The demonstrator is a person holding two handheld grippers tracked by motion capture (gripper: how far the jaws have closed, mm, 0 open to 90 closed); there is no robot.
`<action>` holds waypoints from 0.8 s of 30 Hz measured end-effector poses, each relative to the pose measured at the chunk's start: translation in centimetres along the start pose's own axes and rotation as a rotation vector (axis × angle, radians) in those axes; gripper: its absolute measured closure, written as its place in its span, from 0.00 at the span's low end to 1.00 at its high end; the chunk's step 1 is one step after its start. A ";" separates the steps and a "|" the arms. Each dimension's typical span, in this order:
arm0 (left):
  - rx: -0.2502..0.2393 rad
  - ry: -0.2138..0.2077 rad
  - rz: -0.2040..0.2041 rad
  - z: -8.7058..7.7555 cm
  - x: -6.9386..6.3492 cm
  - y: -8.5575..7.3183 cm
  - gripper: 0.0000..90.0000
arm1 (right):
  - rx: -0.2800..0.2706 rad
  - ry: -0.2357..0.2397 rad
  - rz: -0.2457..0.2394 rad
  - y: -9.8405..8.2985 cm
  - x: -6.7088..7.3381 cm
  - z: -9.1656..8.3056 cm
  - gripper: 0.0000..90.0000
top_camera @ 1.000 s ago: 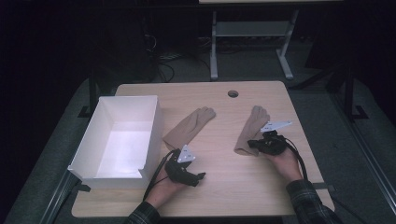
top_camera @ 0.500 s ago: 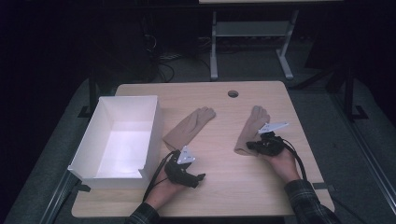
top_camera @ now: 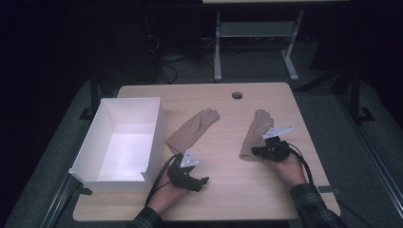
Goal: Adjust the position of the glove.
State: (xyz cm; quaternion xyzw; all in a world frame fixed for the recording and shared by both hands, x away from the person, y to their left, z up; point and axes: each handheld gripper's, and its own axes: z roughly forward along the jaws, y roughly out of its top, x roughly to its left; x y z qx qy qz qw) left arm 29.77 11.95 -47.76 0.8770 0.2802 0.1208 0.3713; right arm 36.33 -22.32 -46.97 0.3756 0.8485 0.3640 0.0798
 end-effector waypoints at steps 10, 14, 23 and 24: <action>-0.004 0.001 -0.008 0.0 -0.1 -0.1 0.15 | 0.017 0.020 -0.008 -0.8 0.9 -0.8 1.00; -0.004 0.001 -0.007 0.0 -0.1 0.0 0.15 | 0.020 0.029 -0.004 -1.2 1.3 -1.1 1.00; -0.004 0.002 -0.001 0.0 -0.1 0.0 0.15 | 0.024 0.048 0.005 -1.8 1.9 -1.5 1.00; -0.004 0.001 -0.006 0.0 -0.1 0.0 0.15 | 0.023 0.053 -0.004 -1.9 1.9 -1.6 1.00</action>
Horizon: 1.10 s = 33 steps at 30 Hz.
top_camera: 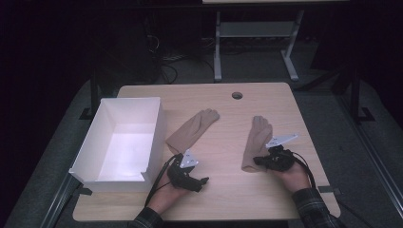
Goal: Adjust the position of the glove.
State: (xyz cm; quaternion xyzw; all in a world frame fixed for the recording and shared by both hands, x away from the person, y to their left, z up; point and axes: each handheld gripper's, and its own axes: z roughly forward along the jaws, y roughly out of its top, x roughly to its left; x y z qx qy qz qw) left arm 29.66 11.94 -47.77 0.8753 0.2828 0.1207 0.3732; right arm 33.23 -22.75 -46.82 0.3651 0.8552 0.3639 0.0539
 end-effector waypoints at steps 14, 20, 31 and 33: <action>-0.002 -0.002 -0.008 0.0 -0.1 0.0 0.15 | 0.025 0.029 -0.022 -1.6 1.7 -1.3 1.00; 0.007 0.000 0.001 -0.1 0.0 0.0 0.15 | 0.046 0.050 -0.048 -2.6 2.9 -2.1 1.00; 0.007 0.001 0.005 -0.1 0.0 0.0 0.15 | 0.080 0.078 -0.071 -4.1 4.4 -3.4 1.00; 0.006 0.000 0.001 -0.1 0.0 0.0 0.15 | 0.083 0.083 -0.070 -4.3 4.6 -3.7 1.00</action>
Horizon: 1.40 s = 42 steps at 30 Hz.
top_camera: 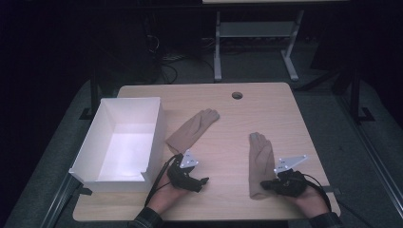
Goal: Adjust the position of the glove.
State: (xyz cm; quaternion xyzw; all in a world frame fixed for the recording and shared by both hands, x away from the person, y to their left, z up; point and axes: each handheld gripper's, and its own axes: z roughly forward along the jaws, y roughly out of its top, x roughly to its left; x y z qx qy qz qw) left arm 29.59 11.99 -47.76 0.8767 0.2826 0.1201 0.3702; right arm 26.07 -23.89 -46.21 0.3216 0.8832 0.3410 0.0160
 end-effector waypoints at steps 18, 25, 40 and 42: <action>-0.002 0.000 -0.002 0.0 0.0 0.0 0.15 | -0.098 -0.086 0.039 -0.3 -1.0 -2.2 0.77; 0.000 0.000 -0.001 0.0 0.0 0.0 0.15 | -0.120 -0.196 0.121 -0.7 -2.8 -2.7 0.51; -0.001 0.001 -0.003 0.0 0.0 0.0 0.15 | -0.158 -0.410 0.284 -2.0 -8.8 -2.1 0.15; -0.001 0.001 -0.003 0.0 0.0 0.0 0.15 | -0.163 -0.431 0.286 -2.2 -9.2 -2.0 0.15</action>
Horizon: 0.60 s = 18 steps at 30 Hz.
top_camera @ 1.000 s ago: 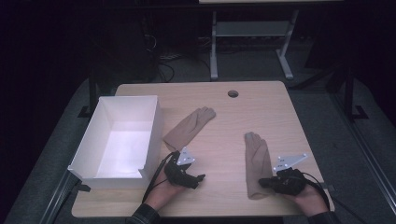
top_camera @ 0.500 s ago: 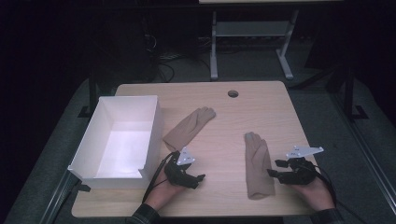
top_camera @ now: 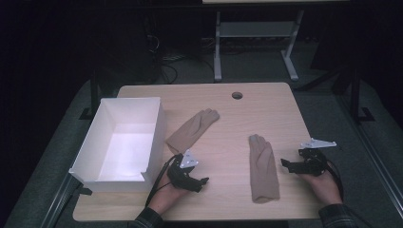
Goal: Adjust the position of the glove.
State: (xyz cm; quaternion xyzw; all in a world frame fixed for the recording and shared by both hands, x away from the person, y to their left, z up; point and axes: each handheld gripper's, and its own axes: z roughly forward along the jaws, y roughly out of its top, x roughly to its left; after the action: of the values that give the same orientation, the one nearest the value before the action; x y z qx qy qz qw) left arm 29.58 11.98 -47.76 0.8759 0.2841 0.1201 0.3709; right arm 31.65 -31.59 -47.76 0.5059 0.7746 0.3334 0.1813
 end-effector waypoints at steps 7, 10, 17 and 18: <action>0.002 0.000 0.001 0.0 0.0 0.0 0.15 | 0.001 -0.025 -0.011 -0.1 0.2 0.3 0.12; 0.002 0.001 0.003 0.0 0.0 0.0 0.15 | -0.003 -0.030 -0.005 -0.1 0.6 0.6 0.07; -0.002 0.015 -0.020 0.2 0.0 0.2 0.15 | -0.002 -0.020 -0.014 -0.1 0.8 0.8 0.04; 0.003 0.018 -0.020 0.3 0.1 0.3 0.15 | -0.001 -0.020 -0.019 -0.1 0.8 0.8 0.04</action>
State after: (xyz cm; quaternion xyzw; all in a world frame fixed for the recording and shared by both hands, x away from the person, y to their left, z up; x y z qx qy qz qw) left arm 29.86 11.68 -47.72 0.8724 0.2965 0.1237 0.3684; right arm 31.76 -30.61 -48.36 0.5017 0.7774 0.3270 0.1925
